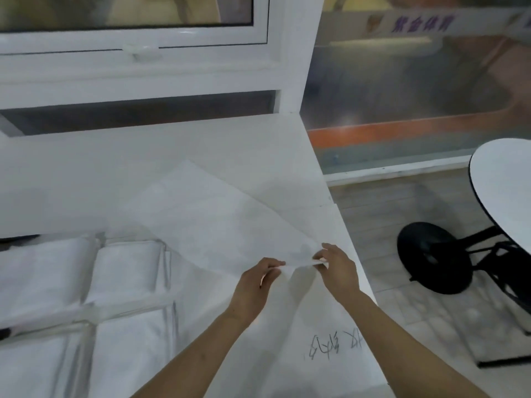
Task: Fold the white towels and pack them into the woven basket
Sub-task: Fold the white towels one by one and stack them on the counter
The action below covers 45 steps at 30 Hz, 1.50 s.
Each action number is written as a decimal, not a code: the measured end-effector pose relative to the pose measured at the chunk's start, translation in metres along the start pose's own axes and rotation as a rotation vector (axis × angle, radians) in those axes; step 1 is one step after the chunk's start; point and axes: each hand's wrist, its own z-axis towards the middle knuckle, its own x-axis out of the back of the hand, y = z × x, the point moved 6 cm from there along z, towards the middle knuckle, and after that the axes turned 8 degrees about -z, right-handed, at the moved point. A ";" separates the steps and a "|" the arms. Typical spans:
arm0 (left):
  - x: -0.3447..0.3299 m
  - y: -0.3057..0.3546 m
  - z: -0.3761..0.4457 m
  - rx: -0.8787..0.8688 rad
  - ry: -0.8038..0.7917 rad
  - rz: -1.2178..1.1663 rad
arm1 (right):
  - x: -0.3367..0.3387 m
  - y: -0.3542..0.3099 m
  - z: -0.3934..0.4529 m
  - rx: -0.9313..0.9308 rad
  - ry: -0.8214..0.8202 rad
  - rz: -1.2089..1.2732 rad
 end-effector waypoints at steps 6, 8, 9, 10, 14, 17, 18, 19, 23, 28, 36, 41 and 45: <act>0.031 -0.002 -0.084 0.086 0.099 -0.031 | 0.022 -0.017 -0.080 0.087 -0.047 -0.048; 0.038 0.000 -0.108 0.109 0.130 -0.058 | 0.041 -0.027 -0.106 0.144 -0.089 0.024; 0.041 0.001 -0.119 0.121 0.155 -0.071 | 0.052 -0.033 -0.119 0.162 -0.113 0.042; 0.045 0.001 -0.128 0.133 0.180 -0.086 | 0.062 -0.037 -0.132 0.168 -0.140 0.050; 0.050 0.008 -0.160 0.157 0.194 -0.107 | 0.088 -0.040 -0.176 0.099 -0.274 0.104; 0.054 0.007 -0.180 0.193 0.185 -0.130 | 0.101 -0.038 -0.193 0.076 -0.277 0.184; 0.055 0.004 -0.186 0.215 0.179 -0.149 | 0.103 -0.038 -0.197 0.082 -0.277 0.189; 0.055 0.003 -0.191 0.237 0.169 -0.172 | 0.104 -0.039 -0.200 0.093 -0.276 0.178; 0.057 0.002 -0.201 0.268 0.169 -0.259 | 0.113 -0.047 -0.202 0.118 -0.273 0.118; 0.077 0.005 -0.193 0.252 0.237 -0.271 | 0.116 -0.058 -0.183 0.100 -0.240 0.179; 0.114 -0.007 -0.148 0.277 0.340 -0.259 | 0.104 -0.088 -0.111 0.127 -0.185 0.265; 0.136 -0.019 -0.107 0.309 0.440 -0.282 | 0.091 -0.105 -0.056 0.061 -0.175 0.389; 0.145 -0.020 -0.071 0.299 0.508 -0.327 | 0.078 -0.119 -0.015 0.035 -0.135 0.496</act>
